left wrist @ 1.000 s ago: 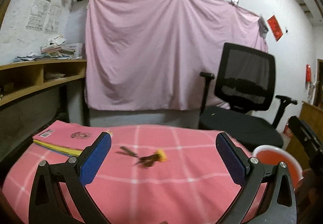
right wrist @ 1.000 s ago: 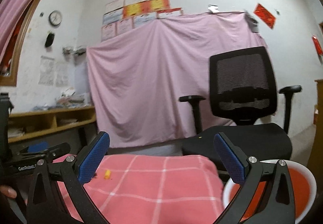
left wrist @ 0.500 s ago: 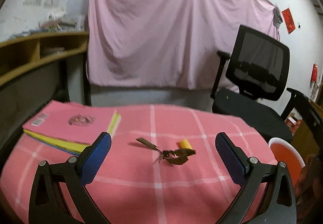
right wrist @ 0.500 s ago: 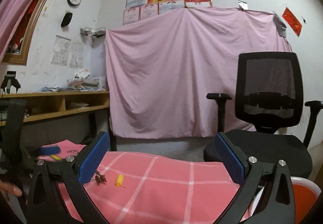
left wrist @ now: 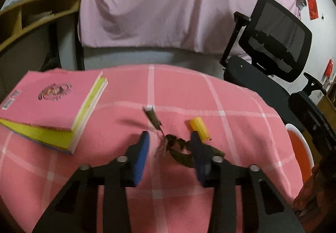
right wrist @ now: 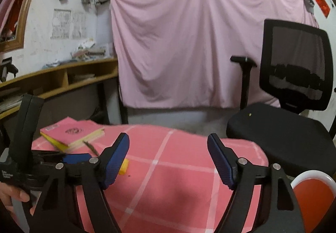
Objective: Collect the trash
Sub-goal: 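Grasp the dried brown leaf stem with the left tool while the right tool grasps the yellow cylinder, then carry the leaf stem and yellow cylinder toward the white bucket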
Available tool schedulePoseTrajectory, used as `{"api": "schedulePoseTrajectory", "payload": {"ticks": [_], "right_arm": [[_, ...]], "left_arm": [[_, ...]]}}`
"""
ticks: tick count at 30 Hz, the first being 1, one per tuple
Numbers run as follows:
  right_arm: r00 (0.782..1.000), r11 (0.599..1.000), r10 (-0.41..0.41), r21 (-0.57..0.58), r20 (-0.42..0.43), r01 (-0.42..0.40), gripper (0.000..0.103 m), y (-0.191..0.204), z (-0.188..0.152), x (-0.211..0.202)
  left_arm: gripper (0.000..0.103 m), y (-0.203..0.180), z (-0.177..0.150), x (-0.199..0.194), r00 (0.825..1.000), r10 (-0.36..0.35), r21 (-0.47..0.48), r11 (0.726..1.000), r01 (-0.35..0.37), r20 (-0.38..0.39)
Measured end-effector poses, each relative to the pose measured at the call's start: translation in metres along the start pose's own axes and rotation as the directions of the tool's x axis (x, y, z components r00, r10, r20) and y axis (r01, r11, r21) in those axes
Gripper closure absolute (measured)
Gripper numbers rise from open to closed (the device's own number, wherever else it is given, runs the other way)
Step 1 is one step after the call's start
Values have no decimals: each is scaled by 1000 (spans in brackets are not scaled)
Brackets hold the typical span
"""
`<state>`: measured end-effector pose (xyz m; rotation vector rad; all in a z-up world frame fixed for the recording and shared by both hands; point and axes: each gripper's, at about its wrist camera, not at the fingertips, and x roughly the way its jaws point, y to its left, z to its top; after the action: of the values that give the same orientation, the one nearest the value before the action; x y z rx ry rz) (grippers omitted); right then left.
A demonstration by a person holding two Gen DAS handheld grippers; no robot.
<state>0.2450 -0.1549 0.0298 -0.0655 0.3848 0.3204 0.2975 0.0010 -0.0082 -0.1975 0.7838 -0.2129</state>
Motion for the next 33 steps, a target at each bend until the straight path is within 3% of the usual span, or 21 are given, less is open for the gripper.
{"api": "schedulePoseTrajectory", "payload": {"ticks": [3, 7, 12, 19, 21, 28, 33], "right_arm": [[993, 999, 46, -3, -113, -46, 37, 4, -4, 20], [967, 994, 108, 19, -232, -107, 53, 7, -8, 44], [933, 981, 194, 76, -301, -180, 55, 10, -11, 60], [869, 961, 276, 106, -410, -255, 78, 34, -18, 91], [865, 962, 273, 95, -421, -257, 89, 37, -19, 92], [881, 961, 274, 81, -385, -263, 90, 39, -19, 78], [917, 969, 246, 83, -315, -232, 90, 35, -18, 55]], "left_arm": [[90, 7, 0, 3, 999, -17, -29, 999, 16, -27], [97, 18, 1, 3, 998, -47, -62, 997, 44, -51], [100, 27, 2, -3, 997, -62, -75, 996, 58, -53], [101, 32, 1, -13, 999, -39, -86, 996, 36, -34], [102, 34, 0, -15, 999, -41, -93, 995, 37, -35], [102, 23, -3, -25, 1000, -31, -51, 998, 31, -3], [102, 10, -8, -34, 999, -17, -4, 1000, 17, 30]]}}
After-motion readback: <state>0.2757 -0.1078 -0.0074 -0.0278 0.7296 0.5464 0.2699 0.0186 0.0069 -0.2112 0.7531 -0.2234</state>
